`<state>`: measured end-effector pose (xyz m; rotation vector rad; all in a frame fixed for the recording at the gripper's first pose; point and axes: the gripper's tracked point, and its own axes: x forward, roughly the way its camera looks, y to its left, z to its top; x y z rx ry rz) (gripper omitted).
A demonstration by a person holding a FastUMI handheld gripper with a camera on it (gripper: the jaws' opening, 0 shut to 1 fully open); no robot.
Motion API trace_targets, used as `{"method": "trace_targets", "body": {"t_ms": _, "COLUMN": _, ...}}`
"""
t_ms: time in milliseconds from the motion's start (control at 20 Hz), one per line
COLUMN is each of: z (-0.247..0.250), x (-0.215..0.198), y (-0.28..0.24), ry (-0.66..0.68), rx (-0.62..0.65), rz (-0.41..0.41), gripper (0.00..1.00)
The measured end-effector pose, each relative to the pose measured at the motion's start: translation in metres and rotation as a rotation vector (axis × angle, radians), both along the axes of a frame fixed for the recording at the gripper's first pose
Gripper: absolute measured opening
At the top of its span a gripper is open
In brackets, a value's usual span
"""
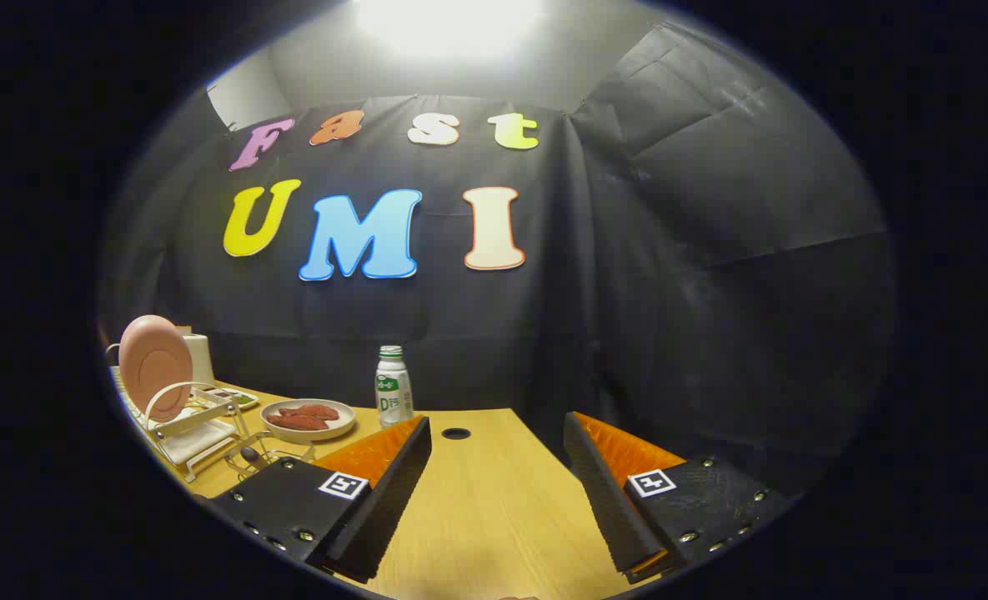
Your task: Take the plate from the dish rack, then take the spoon from the basket and place it into the plate.
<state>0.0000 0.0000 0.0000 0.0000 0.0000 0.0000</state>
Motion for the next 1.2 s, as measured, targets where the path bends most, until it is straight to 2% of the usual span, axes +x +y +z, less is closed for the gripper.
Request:
{"method": "trace_targets", "body": {"t_ms": 250, "z": 0.03, "x": -0.062, "y": -0.016, "ry": 0.045, "rx": -0.002, "rz": -0.071, "gripper": 0.97}}
{"method": "trace_targets", "body": {"t_ms": 600, "z": 0.086, "x": -0.141, "y": 0.026, "ry": 0.058, "rx": -0.003, "rz": -0.014, "gripper": 0.98}}
{"method": "trace_targets", "body": {"t_ms": 850, "z": 0.122, "x": -0.165, "y": 0.084, "ry": 0.044, "rx": 0.049, "rz": 0.085, "gripper": 0.98}}
{"method": "trace_targets", "body": {"t_ms": 1200, "z": 0.159, "x": -0.16, "y": 0.189, "ry": 0.043, "rx": 0.055, "rz": 0.311, "gripper": 0.98}}
